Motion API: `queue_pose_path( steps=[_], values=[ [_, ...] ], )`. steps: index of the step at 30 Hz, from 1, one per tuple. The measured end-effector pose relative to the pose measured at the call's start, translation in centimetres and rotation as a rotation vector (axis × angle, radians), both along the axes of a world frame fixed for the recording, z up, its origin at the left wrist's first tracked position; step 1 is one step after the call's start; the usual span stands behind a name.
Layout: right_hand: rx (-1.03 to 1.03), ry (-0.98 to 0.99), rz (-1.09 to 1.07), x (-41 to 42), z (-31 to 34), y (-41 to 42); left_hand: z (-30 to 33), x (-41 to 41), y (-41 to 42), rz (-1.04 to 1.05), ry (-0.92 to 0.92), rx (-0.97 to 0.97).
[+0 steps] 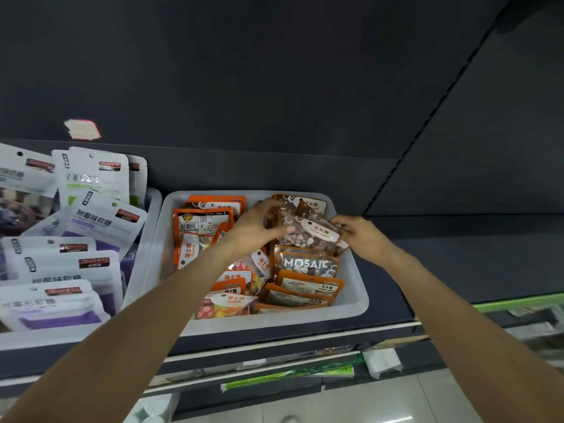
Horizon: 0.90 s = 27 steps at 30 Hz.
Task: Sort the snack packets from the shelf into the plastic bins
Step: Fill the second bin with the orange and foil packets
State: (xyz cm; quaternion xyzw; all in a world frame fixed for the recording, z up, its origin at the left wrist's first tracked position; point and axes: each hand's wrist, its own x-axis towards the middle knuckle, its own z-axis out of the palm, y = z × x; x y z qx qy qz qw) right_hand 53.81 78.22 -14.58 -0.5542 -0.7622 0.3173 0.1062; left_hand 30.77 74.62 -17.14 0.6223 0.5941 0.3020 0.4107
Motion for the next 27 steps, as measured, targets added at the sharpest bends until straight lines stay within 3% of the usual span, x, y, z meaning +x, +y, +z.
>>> queue_pose_path(
  steps=[4, 6, 8, 10, 14, 18, 22, 24, 27],
  values=[
    [-0.164, 0.124, -0.105, -1.3, 0.2, -0.6, -0.4, 0.1, 0.0, -0.034, 0.04, 0.019],
    [-0.084, -0.038, -0.035, -2.2, -0.1, -0.6, -0.9, 0.4, 0.0, -0.031, -0.04, -0.031],
    [0.092, -0.268, 0.007, -2.9, -0.7, -0.5, -1.3, 0.6, 0.1, -0.004, 0.025, 0.025],
    [0.196, -0.376, 0.002, -3.4, -0.7, -0.6, -1.9, 0.4, 0.1, 0.059, 0.127, 0.055],
    [0.177, -0.377, 0.014, -3.0, -0.7, -0.7, -3.0, -0.6, -0.3, -0.095, 0.404, -0.038],
    [0.141, -0.404, 0.032, -2.7, -0.7, -1.0, -3.5, -1.4, -0.7, -0.25, 0.962, 0.085],
    [0.133, -0.461, 0.054, -2.6, -0.3, -1.2, -2.8, -2.1, -0.7, -0.214, 1.15, 0.017],
    [0.138, -0.47, 0.064, -2.7, -0.1, -1.2, -2.6, -1.8, -0.5, -0.217, 1.064, 0.041],
    [0.14, -0.476, 0.065, -3.0, 0.0, -1.3, -2.7, -0.4, -0.2, -0.21, 0.555, -0.079]
  ],
)
